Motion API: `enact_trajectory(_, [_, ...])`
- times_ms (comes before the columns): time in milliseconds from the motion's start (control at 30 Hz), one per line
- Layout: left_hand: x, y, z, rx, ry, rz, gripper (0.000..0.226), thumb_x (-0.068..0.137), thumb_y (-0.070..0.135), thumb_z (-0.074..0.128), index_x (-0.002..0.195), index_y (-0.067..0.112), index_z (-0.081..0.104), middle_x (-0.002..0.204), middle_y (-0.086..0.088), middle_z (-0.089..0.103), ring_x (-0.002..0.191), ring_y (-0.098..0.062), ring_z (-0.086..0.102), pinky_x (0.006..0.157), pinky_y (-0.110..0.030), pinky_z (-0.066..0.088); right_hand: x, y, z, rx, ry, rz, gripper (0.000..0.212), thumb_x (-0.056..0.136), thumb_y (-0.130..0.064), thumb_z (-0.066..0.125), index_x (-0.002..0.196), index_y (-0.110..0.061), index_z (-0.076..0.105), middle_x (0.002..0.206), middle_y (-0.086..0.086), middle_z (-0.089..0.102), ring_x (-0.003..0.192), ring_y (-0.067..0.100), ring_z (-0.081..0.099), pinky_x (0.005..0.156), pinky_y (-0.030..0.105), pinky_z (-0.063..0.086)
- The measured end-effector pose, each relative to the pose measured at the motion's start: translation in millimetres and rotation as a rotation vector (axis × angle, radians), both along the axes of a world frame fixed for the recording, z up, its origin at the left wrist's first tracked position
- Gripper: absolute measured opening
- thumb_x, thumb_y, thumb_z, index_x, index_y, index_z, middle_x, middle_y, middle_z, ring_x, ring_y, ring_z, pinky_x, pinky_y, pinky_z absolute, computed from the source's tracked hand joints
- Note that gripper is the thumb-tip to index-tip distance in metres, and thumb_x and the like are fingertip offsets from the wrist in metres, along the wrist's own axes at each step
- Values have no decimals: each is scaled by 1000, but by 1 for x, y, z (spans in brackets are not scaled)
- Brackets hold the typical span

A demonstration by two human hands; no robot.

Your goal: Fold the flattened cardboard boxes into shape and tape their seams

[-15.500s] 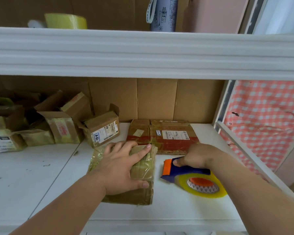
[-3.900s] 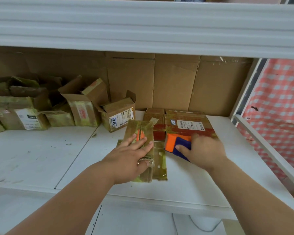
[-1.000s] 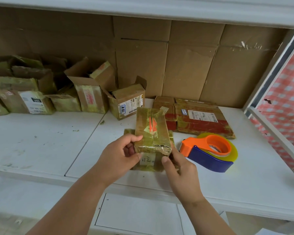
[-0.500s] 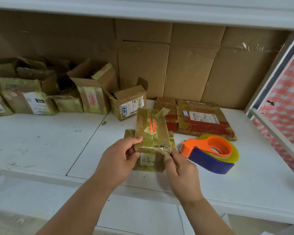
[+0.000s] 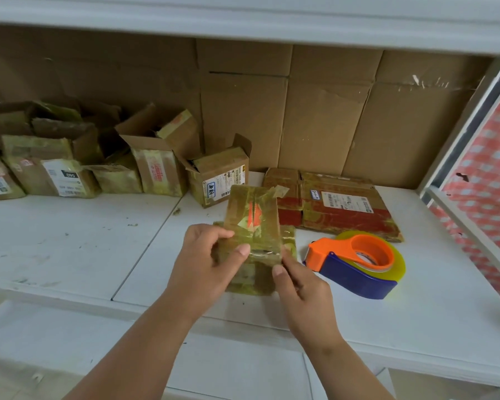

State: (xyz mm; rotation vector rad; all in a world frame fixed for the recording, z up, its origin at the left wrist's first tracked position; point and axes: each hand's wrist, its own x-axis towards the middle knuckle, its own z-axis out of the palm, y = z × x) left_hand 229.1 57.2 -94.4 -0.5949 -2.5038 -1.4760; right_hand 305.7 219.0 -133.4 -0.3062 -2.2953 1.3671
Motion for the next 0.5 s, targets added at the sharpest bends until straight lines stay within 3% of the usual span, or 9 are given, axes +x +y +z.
enact_trajectory(100, [-4, 1, 13, -118, -30, 85, 55, 69, 61, 73, 110, 34, 49, 112, 15, 39, 98, 3, 50, 76, -13, 41, 0, -12, 6, 18, 51, 159, 34, 94, -28, 53, 124, -28, 68, 108, -23, 68, 101, -5, 62, 84, 12, 46])
enact_trajectory(200, [-10, -5, 29, -339, -103, 115, 83, 57, 69, 79, 123, 36, 41, 122, 12, 31, 118, -11, 36, 98, -34, 42, -1, -27, 4, 119, 72, 357, 26, 91, -14, 48, 107, -19, 68, 102, -7, 66, 95, 7, 59, 83, 21, 48])
enact_trajectory(300, [-18, -13, 37, -572, -111, 174, 98, 57, 62, 83, 136, 33, 34, 132, 7, 32, 126, -17, 24, 104, -36, 35, -4, -31, 1, 108, 24, 452, 40, 87, -8, 45, 115, -22, 71, 112, -13, 66, 104, 2, 57, 88, 14, 45])
enact_trajectory(433, [-24, -29, 42, -573, -156, 69, 92, 65, 44, 86, 140, 31, 35, 124, 13, 32, 117, -9, 23, 95, -30, 34, -15, -16, 1, 93, 104, 86, 35, 80, -4, 55, 101, -26, 72, 106, -14, 64, 105, 8, 58, 95, 32, 49])
enact_trajectory(500, [-28, -38, 47, -587, -178, -13, 89, 67, 34, 86, 141, 31, 37, 125, 15, 32, 118, -5, 22, 94, -27, 31, -20, -6, 11, 45, 116, -88, 48, 83, 4, 59, 110, -35, 59, 112, -16, 52, 114, 12, 51, 101, 40, 46])
